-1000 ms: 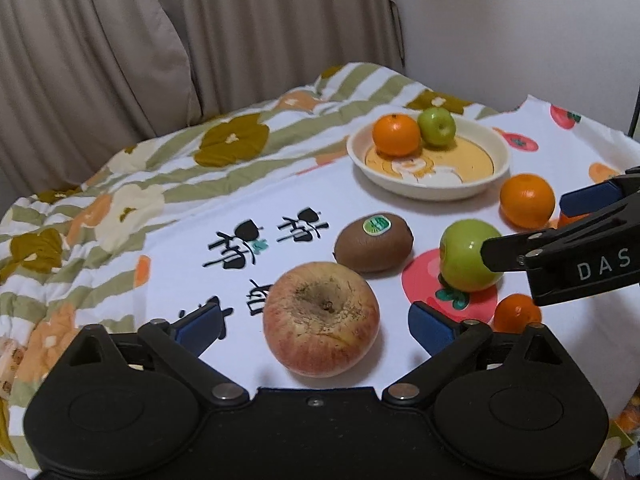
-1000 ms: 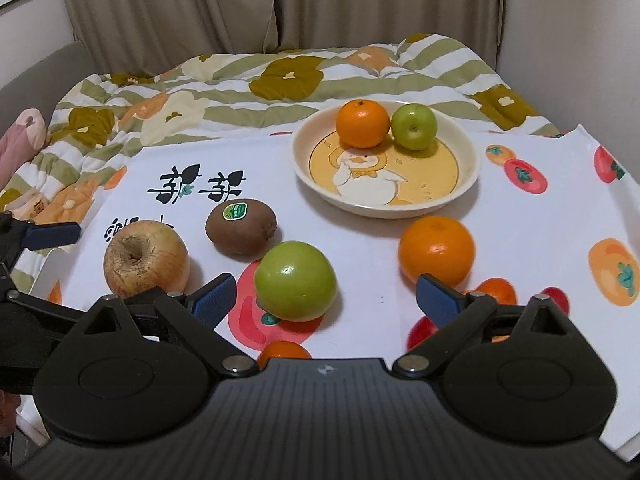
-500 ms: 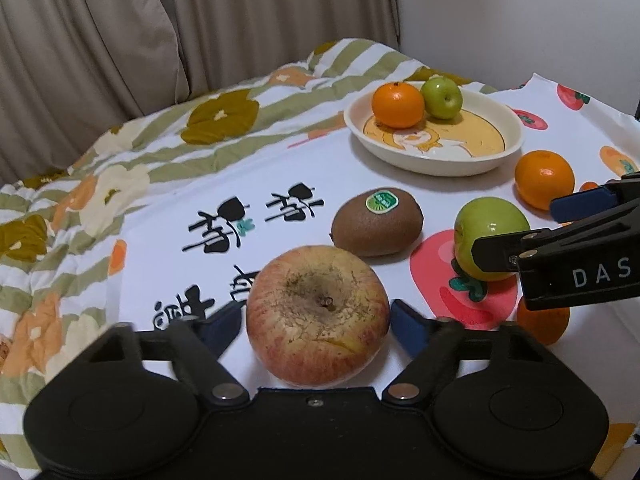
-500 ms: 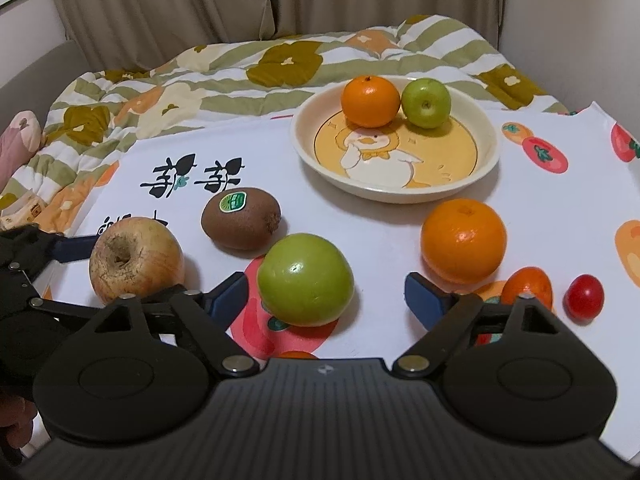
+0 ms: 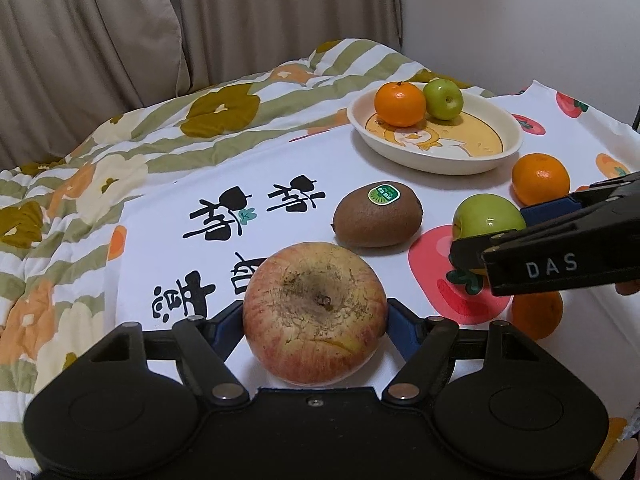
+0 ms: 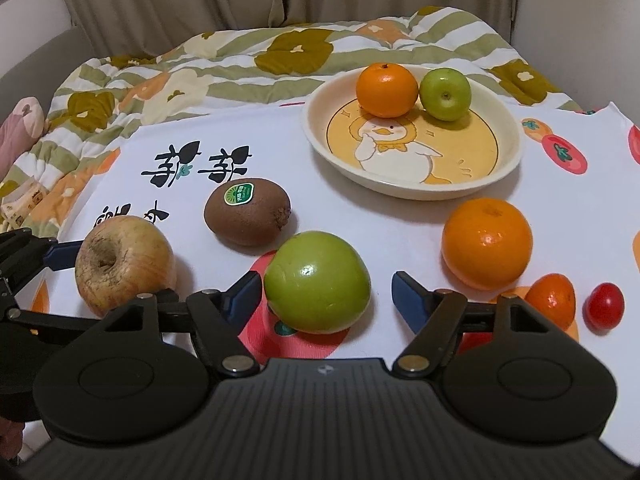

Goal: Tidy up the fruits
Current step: 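Grasp the red apple with the left tool while the right tool grasps another green apple, then carry the red apple into the bowl with the left tool while the right tool carries the green apple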

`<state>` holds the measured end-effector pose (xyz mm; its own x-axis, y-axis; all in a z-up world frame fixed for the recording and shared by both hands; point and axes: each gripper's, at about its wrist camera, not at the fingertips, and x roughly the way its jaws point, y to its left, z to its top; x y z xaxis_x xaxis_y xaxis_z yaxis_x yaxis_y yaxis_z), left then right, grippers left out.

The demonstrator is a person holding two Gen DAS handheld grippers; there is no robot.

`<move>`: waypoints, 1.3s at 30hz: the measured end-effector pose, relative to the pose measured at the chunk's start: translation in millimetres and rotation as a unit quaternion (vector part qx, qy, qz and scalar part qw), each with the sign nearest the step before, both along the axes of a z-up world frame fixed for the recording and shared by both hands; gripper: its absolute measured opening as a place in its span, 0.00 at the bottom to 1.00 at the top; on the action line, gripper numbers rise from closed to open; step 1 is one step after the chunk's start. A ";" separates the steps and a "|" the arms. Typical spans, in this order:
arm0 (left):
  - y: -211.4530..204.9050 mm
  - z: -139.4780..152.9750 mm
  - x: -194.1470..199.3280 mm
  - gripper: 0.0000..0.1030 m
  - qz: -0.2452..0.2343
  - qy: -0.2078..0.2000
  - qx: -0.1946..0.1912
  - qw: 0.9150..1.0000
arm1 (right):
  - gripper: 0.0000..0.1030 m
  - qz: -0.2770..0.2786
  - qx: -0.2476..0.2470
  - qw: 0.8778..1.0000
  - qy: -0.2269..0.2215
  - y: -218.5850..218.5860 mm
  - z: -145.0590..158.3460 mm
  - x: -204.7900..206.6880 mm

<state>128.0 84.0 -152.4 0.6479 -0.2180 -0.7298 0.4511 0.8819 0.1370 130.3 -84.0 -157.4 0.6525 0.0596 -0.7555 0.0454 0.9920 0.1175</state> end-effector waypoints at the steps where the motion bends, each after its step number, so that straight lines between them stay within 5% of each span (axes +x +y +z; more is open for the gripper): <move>1: 0.8 0.3 -0.5 0.75 0.001 0.001 -0.001 1.000 | 0.81 0.001 -0.001 1.000 0.000 0.6 0.0 -0.2; 8: 3.3 1.4 -2.3 0.75 0.007 0.008 -0.002 1.000 | 0.72 0.016 -0.001 1.000 0.006 1.4 -1.2 4.7; 17: 5.3 8.1 -9.0 0.75 0.029 0.019 -0.011 0.999 | 0.71 0.026 0.003 1.000 0.008 -1.3 6.8 4.8; 39: -44.2 89.4 -20.6 0.75 0.087 -0.001 -0.057 0.995 | 0.71 0.018 0.012 0.999 -0.026 -82.8 84.2 -2.3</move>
